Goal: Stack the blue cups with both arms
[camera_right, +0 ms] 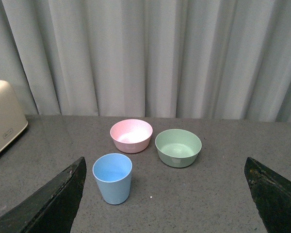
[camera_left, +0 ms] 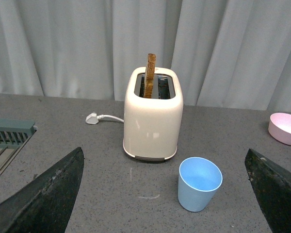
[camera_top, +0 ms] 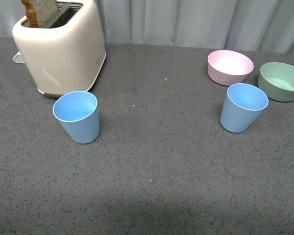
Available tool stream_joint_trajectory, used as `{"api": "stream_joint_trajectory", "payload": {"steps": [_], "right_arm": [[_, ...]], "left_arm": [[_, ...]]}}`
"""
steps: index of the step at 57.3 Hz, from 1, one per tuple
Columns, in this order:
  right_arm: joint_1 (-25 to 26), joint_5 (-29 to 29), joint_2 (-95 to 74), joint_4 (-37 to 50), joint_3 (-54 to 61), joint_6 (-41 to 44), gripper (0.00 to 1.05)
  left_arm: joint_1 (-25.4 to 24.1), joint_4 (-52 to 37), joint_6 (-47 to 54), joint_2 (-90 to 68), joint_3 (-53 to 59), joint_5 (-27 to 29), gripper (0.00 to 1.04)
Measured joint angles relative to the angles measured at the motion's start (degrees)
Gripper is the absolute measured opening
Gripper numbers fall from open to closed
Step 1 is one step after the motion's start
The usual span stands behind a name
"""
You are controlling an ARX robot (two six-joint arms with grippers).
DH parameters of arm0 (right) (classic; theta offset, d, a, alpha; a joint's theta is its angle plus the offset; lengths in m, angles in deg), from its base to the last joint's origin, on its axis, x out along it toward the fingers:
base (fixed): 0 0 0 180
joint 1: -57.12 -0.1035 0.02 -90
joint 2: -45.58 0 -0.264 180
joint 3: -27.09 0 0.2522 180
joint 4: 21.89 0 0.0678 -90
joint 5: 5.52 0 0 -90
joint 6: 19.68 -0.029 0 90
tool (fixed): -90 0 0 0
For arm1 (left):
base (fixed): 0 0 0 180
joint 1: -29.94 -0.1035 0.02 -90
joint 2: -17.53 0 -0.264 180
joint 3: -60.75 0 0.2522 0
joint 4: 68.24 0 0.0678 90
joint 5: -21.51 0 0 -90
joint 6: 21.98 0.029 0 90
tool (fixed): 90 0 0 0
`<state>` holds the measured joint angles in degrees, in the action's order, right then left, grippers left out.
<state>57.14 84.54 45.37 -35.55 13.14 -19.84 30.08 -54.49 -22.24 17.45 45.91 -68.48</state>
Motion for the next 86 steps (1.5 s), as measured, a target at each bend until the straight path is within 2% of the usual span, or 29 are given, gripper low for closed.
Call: {"api": "stream_joint_trajectory", "payload": {"steps": [68,70,73,75,78,86], "right_arm": [[0.0,0.0,0.0,0.0,0.0,0.02,0.95],[0.0,0.0,0.0,0.0,0.0,0.0,0.95],[0.0,0.0,-0.02,-0.02,0.0,0.02,0.95],[0.0,-0.04,0.0,0.0,0.0,0.0,0.95],[0.0,0.02,0.0,-0.02,0.0,0.02,0.95],[0.0,0.02,0.0,0.0,0.0,0.02,0.95]], "left_arm": [[0.0,0.0,0.0,0.0,0.0,0.0,0.98],[0.87,1.66,-0.79,-0.9,-0.46,2.84,0.98],[3.54,9.97,-4.74,-8.09,-4.0,14.4,0.98],[3.3,9.97,-6.4,-13.14,-4.7,16.98,0.98],[2.4,7.37,-7.91,-18.97,-5.27,16.81,0.98],[0.0,-2.95,-9.75,-33.92,-8.7,12.02,0.98]]}}
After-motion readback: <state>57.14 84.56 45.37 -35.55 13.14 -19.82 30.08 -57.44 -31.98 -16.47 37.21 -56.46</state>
